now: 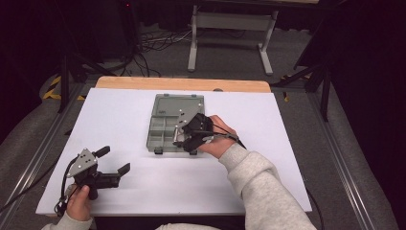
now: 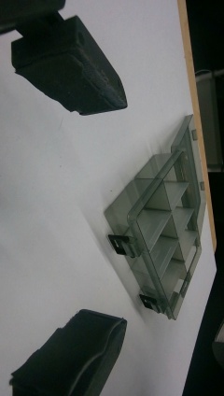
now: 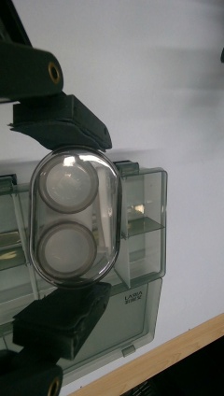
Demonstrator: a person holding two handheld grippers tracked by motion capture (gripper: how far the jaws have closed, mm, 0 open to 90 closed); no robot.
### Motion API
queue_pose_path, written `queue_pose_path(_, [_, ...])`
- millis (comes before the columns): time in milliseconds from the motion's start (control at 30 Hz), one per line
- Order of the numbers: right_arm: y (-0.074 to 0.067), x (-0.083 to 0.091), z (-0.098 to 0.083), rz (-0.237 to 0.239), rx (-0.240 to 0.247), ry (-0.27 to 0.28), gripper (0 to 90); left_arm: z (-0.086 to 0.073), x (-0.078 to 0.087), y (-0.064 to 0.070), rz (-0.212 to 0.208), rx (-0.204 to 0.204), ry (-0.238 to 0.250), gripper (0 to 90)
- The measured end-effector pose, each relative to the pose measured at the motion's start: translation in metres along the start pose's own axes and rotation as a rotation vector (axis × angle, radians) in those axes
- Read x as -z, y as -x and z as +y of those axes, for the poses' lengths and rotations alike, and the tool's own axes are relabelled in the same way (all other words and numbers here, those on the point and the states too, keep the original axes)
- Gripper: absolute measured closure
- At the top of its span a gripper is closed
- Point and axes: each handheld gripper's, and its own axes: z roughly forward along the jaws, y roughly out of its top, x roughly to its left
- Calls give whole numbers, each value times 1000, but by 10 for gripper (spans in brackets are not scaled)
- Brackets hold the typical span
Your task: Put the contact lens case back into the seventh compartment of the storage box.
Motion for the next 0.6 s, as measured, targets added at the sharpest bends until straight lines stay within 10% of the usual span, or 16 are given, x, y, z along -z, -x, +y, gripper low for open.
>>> queue_pose_path(600, [19, -20, -8, -13, -32, -35, 265, 0, 0, 0, 1, 2, 0, 8])
